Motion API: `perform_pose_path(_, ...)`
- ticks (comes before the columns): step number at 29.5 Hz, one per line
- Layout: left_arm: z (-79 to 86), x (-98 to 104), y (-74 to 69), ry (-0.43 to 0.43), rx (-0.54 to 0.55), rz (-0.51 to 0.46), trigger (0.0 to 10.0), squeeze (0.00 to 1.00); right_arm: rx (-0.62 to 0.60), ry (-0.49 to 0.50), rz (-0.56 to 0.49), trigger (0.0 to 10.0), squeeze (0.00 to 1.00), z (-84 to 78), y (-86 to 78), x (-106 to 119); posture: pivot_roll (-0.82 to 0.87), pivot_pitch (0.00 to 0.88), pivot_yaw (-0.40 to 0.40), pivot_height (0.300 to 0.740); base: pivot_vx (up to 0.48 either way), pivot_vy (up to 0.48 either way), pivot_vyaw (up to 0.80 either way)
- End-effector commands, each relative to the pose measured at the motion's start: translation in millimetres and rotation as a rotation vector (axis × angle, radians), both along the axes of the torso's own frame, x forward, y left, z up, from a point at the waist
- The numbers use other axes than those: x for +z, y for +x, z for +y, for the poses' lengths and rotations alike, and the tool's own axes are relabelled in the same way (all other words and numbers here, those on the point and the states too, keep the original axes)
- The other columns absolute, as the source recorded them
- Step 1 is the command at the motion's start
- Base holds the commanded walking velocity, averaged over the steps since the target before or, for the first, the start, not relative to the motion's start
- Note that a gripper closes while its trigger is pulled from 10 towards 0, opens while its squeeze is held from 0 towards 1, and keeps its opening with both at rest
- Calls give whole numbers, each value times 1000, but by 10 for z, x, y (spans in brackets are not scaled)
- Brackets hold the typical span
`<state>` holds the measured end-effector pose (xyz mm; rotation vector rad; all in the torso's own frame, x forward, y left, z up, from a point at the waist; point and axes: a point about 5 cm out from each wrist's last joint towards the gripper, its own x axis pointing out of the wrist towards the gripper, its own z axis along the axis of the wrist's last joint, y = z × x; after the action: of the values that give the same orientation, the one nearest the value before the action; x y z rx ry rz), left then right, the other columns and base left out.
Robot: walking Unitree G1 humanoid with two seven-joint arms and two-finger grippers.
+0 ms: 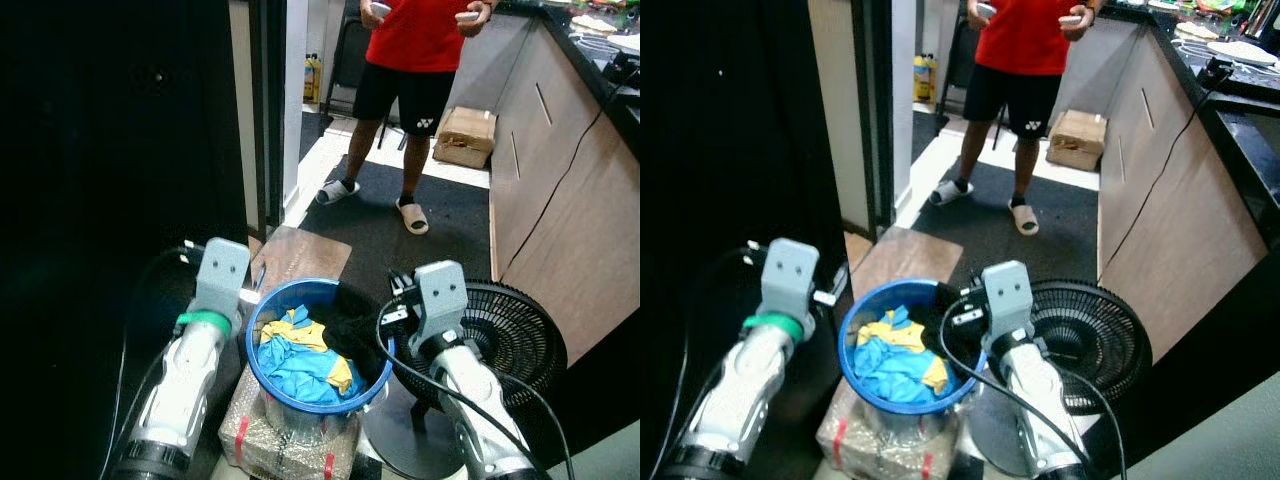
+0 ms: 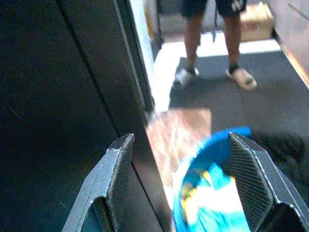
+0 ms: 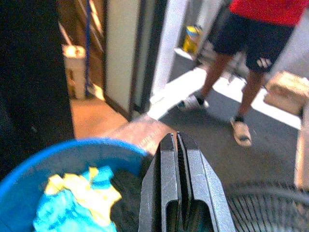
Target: Clothes washing
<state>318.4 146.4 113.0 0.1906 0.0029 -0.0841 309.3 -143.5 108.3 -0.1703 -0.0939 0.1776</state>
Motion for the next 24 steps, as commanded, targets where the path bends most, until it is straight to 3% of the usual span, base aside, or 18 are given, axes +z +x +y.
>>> perform_pose_path(1, 33, -183, -55, -29, 6, 71, 10000, 0, -61, -18, 24, 10000, 0, -89, -18, -93, 59, 27, 3, 740, 0, 0, 0)
perform_pose_path(7, -47, -366, -147, -10, -18, 131, 10000, 0, -134, -4, 41, 10000, 0, -173, -36, -151, 60, 33, 1, 740, 0, 0, 0)
perform_pose_path(12, -150, -331, -135, 0, -44, 108, 10000, 0, -143, -3, 21, 10000, 0, -165, 0, -114, 55, 35, 3, 730, 0, 0, 0)
perform_pose_path(24, -125, -275, -85, 3, -43, 82, 10000, 0, -138, 9, 0, 10000, 0, -146, 29, -69, 58, 33, 4, 700, 0, 0, 0)
